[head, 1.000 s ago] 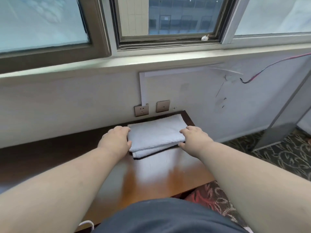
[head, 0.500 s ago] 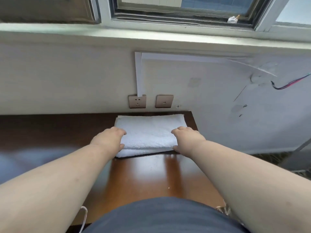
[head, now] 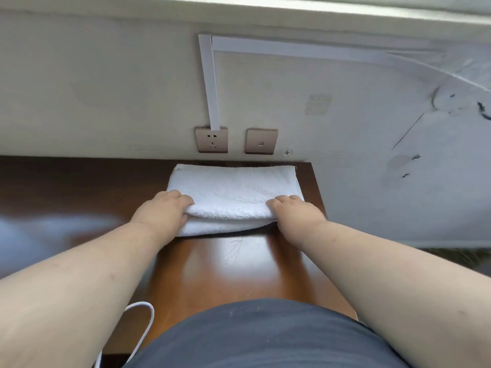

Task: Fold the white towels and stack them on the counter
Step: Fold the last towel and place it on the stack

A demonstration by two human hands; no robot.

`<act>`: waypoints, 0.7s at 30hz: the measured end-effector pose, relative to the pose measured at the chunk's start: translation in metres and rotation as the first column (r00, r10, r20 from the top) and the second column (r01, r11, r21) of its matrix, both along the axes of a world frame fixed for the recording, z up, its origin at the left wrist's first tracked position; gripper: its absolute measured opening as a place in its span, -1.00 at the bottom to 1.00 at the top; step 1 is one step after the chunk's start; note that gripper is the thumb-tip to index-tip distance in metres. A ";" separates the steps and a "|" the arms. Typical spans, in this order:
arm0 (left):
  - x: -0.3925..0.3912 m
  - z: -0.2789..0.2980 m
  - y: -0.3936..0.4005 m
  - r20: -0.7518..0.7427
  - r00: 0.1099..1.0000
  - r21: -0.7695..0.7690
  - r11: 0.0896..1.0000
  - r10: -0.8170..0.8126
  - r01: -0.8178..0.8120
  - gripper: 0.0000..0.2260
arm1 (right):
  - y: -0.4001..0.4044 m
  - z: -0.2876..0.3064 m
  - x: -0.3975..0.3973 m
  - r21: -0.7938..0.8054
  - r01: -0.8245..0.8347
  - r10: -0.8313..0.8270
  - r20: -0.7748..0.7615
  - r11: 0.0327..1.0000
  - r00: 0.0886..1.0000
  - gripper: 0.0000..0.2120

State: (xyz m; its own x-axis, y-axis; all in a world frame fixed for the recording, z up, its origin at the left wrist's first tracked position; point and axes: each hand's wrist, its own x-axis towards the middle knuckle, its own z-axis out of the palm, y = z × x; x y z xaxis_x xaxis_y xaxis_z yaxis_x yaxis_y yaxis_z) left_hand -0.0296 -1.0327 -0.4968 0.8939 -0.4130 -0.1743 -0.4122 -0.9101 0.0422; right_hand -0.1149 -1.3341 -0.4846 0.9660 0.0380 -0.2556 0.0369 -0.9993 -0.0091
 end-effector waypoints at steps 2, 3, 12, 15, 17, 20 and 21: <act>-0.001 0.006 -0.001 0.002 1.000 0.045 0.999 0.007 -0.007 -0.60 | -0.007 0.004 0.006 0.028 -0.036 0.037 -0.027 0.999 0.999 -0.56; -0.002 0.010 -0.002 0.018 1.000 0.052 0.999 0.013 -0.014 -0.57 | -0.011 0.006 0.008 0.045 -0.058 0.060 -0.063 0.997 0.996 -0.61; -0.015 0.037 -0.015 0.200 0.980 -0.032 0.999 0.020 -0.013 -0.66 | -0.036 0.039 0.024 -0.022 -0.088 0.090 0.070 0.996 0.994 -0.36; -0.024 0.030 -0.015 0.158 0.984 0.029 0.997 -0.081 0.077 -0.65 | -0.040 0.037 0.019 -0.135 -0.134 0.143 0.057 0.982 0.988 -0.37; -0.030 0.017 -0.012 0.052 0.990 0.072 0.990 -0.128 0.125 -0.63 | -0.040 0.025 0.010 -0.142 -0.128 0.120 -0.069 0.982 0.990 -0.45; -0.036 0.001 -0.007 0.041 0.989 0.081 0.987 -0.144 0.140 -0.51 | -0.037 0.004 -0.002 -0.086 -0.097 0.093 -0.049 0.992 0.994 -0.37; -0.035 -0.003 -0.007 0.067 0.985 0.101 0.983 -0.162 0.155 -0.43 | -0.035 -0.002 -0.003 -0.094 -0.114 0.112 -0.025 0.989 0.993 -0.25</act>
